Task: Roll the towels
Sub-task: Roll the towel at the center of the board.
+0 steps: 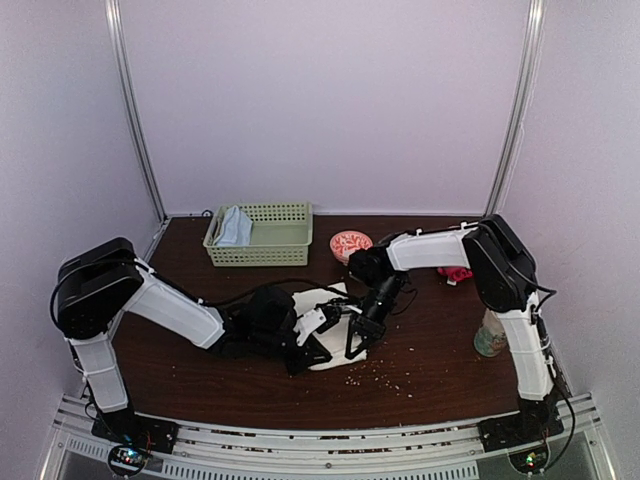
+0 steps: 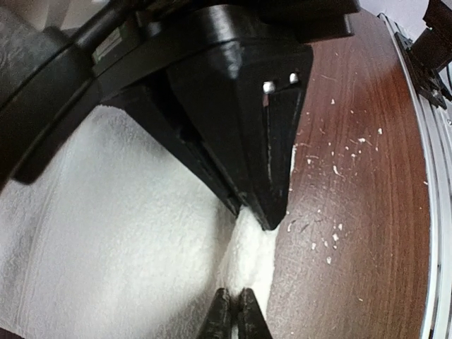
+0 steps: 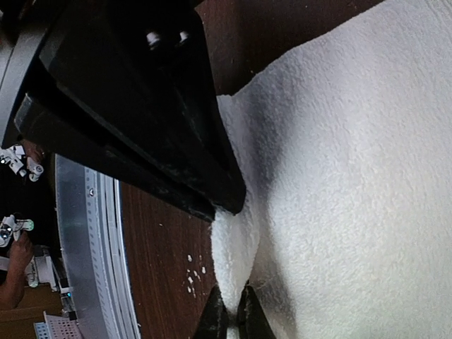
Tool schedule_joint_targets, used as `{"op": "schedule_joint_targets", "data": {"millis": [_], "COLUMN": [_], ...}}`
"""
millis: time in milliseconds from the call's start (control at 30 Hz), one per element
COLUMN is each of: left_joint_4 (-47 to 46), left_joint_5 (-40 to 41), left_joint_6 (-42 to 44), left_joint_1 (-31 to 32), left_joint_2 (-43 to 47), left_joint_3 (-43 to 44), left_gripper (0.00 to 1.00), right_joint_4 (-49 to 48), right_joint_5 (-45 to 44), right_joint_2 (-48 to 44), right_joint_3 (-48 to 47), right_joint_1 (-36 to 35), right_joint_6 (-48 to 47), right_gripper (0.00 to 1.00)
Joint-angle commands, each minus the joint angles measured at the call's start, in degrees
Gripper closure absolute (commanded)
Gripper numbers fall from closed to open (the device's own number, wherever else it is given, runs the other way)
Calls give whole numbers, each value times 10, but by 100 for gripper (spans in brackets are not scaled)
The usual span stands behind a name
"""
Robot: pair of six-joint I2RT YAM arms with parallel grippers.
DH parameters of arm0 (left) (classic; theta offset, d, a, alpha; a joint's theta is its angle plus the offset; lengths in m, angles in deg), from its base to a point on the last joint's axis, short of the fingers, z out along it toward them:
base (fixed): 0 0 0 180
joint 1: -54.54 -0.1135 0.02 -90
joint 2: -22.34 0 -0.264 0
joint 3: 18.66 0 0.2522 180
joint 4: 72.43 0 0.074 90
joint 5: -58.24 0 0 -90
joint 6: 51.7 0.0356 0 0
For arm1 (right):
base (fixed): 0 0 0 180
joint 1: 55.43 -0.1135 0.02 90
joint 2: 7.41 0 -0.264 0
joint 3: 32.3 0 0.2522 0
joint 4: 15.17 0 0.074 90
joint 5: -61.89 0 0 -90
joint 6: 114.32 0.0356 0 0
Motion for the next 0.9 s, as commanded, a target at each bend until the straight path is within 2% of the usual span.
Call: {"op": "schedule_joint_targets", "data": {"millis": [0, 133, 267, 367, 467, 567, 733, 867], "left_joint_4": [41, 50, 58, 44, 57, 64, 131, 164], "left_joint_5": [-8, 12, 35, 51, 144, 177, 162, 170], "left_joint_6": [-1, -17, -20, -21, 25, 76, 134, 150], "left_joint_1": [-1, -2, -2, 3, 45, 75, 80, 80], "left_joint_2": [7, 18, 23, 65, 109, 124, 84, 45], "left_joint_3": [-1, -17, -11, -28, -37, -41, 1, 42], "left_gripper": [100, 100, 98, 89, 74, 68, 70, 69], "right_joint_4": [98, 137, 96, 70, 67, 70, 75, 79], "right_joint_5": [48, 57, 35, 21, 9, 6, 7, 6], "right_joint_2": [22, 46, 66, 83, 101, 115, 124, 125], "right_joint_3": [-27, -51, -48, -46, -50, -55, -60, -61], "right_joint_1": [-1, 1, 3, 6, 8, 10, 10, 10], "right_joint_6": [-18, 12, 69, 114, 130, 136, 136, 131], "right_gripper": [100, 100, 100, 100, 100, 100, 100, 100]}}
